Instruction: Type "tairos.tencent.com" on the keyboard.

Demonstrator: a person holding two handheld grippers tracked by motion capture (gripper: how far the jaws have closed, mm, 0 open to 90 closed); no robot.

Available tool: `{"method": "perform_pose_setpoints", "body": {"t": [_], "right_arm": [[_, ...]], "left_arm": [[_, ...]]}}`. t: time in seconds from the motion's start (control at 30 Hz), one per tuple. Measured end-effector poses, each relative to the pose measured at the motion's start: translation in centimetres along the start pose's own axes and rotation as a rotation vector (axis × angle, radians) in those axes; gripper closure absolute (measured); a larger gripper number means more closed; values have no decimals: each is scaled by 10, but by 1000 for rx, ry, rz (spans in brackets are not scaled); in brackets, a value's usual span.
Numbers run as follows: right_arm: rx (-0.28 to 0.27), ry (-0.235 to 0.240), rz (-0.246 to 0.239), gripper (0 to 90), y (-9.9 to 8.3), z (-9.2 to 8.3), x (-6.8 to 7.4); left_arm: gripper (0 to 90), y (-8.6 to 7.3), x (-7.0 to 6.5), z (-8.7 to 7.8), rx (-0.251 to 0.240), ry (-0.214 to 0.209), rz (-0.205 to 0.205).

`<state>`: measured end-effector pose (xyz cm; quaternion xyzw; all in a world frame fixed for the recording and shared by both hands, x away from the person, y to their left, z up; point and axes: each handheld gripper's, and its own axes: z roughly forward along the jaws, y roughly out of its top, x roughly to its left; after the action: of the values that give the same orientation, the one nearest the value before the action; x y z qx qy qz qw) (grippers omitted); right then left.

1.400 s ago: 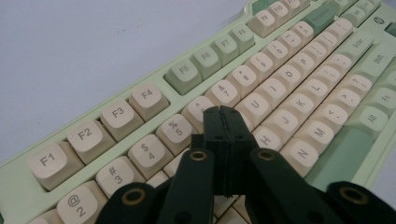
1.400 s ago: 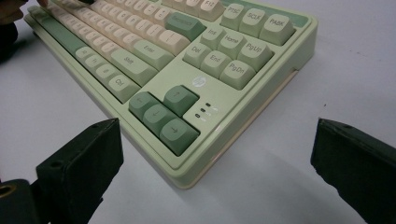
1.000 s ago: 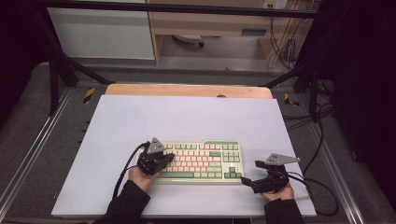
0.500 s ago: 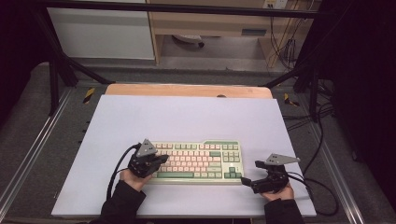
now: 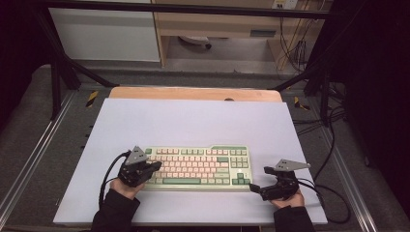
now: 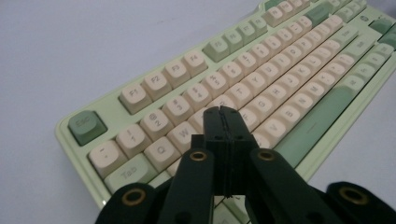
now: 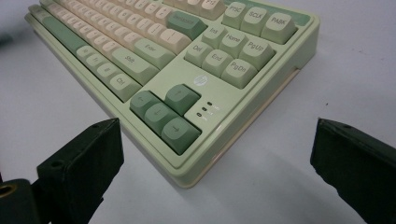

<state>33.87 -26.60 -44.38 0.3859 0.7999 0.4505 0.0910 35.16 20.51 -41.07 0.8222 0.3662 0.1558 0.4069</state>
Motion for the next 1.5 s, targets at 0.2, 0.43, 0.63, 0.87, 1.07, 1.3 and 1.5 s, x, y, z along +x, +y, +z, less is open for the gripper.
{"method": "perform_pose_setpoints", "body": {"t": [0.2, 0.43, 0.63, 0.87, 1.07, 1.3, 1.5], "right_arm": [[0, 3, 3, 36, 0, 0, 0], [1, 4, -2, 48, 0, 0, 0], [3, 1, 1, 55, 0, -1, 0], [3, -4, -3, 76, 0, -2, 1], [1, -6, -12, 106, 1, -3, 4], [12, 4, -44, 210, 6, -2, 11], [13, 7, -56, 374, 11, -4, 17]], "left_arm": [[900, -5, 4, 1, 14, 7, -8], [900, -9, 6, 9, 38, 18, -6], [900, -12, 6, 11, 38, 17, -13], [900, -14, 8, 13, 43, 23, -16], [900, -13, 7, 8, 28, 17, -20], [900, -13, 4, 4, 17, 1, -20], [900, -14, 4, -1, 5, -2, -21]]}}
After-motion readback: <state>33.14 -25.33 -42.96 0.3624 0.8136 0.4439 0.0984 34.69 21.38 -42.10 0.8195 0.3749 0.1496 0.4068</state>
